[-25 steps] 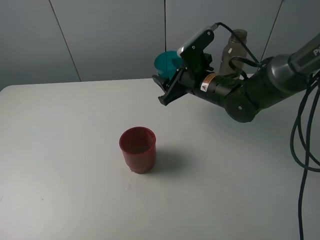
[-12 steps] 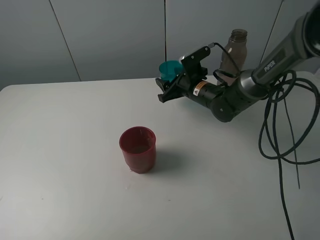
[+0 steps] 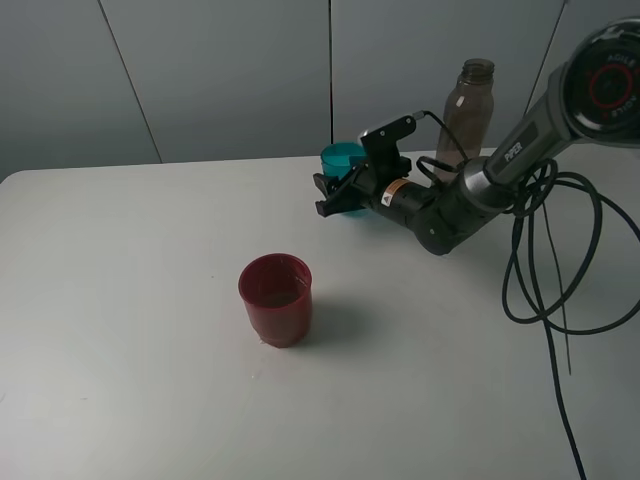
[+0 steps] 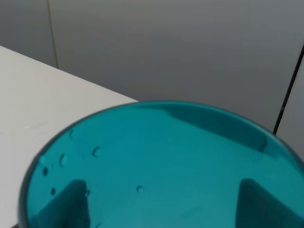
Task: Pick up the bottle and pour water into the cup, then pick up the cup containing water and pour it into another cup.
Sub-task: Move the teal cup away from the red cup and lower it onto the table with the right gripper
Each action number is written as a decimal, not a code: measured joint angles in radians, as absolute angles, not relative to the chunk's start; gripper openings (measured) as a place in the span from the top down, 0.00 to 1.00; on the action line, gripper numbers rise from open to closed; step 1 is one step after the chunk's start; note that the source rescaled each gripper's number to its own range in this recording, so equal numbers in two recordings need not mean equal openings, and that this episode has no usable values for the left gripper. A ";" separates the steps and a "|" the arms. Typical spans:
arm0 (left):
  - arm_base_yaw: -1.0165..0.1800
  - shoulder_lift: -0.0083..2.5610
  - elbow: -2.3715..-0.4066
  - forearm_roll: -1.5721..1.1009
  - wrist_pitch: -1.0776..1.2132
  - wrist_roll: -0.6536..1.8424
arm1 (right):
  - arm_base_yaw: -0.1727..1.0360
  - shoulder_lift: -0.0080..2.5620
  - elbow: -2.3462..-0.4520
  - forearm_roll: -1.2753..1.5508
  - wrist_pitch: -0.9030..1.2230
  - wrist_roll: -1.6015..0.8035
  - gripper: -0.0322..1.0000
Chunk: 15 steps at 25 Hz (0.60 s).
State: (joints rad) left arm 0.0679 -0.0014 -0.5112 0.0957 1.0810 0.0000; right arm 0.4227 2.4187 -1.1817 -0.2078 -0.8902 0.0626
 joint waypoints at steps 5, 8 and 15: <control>0.068 -0.001 -0.511 0.096 1.081 0.000 | 0.423 2.419 -1.182 -0.215 -0.884 0.083 0.91; 0.068 -0.001 -0.511 0.096 1.081 0.000 | 0.423 2.419 -1.182 -0.217 -0.884 0.091 0.27; 0.068 -0.001 -0.511 0.096 1.081 0.000 | 0.423 2.408 -1.162 -0.221 -0.873 0.134 0.01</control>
State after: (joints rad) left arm 0.0679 -0.0014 -0.5112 0.0957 1.0810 0.0000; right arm 0.4227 2.4084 -1.1625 -0.2210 -0.8733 0.1336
